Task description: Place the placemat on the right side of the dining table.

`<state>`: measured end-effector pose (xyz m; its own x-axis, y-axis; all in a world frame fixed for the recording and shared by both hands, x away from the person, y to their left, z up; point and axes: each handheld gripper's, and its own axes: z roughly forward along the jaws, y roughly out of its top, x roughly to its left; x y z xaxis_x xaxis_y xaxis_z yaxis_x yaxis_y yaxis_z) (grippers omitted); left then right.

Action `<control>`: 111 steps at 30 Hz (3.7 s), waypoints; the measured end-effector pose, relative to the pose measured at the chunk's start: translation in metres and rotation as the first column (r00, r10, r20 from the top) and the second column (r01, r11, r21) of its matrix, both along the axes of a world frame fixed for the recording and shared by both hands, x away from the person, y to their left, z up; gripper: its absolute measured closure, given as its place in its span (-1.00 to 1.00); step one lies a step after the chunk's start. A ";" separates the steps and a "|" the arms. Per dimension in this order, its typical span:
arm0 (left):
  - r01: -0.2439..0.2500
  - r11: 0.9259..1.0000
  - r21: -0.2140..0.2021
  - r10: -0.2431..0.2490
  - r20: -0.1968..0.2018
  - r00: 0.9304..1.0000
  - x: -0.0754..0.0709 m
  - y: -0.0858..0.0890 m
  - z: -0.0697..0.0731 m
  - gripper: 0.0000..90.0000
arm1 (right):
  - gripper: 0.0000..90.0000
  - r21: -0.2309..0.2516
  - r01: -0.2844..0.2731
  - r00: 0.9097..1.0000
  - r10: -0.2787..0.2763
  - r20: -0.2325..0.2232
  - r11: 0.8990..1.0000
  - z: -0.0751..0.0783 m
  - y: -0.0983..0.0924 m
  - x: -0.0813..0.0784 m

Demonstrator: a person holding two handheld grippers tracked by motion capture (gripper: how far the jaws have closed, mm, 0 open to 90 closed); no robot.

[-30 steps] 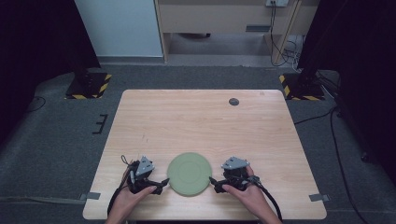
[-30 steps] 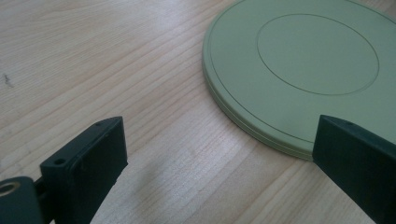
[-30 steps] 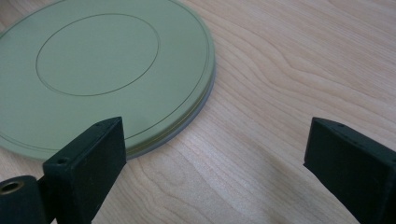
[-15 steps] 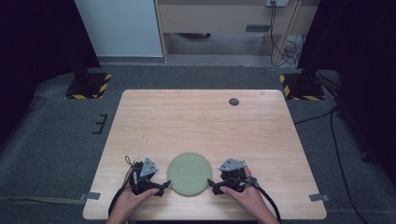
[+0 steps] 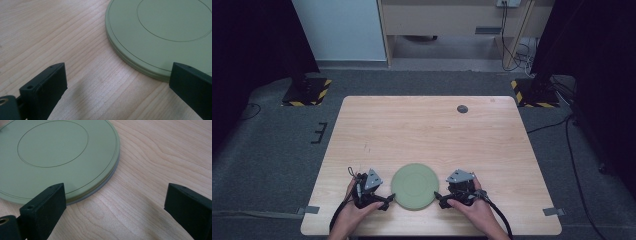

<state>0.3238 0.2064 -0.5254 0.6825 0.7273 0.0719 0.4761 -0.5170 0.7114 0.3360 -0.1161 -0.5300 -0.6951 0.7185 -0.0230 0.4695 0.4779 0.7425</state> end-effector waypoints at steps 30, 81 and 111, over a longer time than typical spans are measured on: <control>-0.034 0.999 -0.026 0.035 0.030 0.999 0.001 -0.002 0.006 -0.93 | -0.89 0.007 0.039 0.999 -0.040 0.019 0.999 0.003 0.001 0.001; -0.103 0.994 0.043 0.100 0.076 0.992 0.009 -0.014 0.002 -0.96 | -0.92 -0.018 0.075 0.996 -0.074 0.044 0.997 0.000 0.005 0.004; -0.134 0.991 0.026 0.132 0.079 0.988 0.015 -0.017 0.000 -1.00 | -0.98 -0.009 0.091 0.995 -0.090 0.034 0.996 -0.001 0.007 0.009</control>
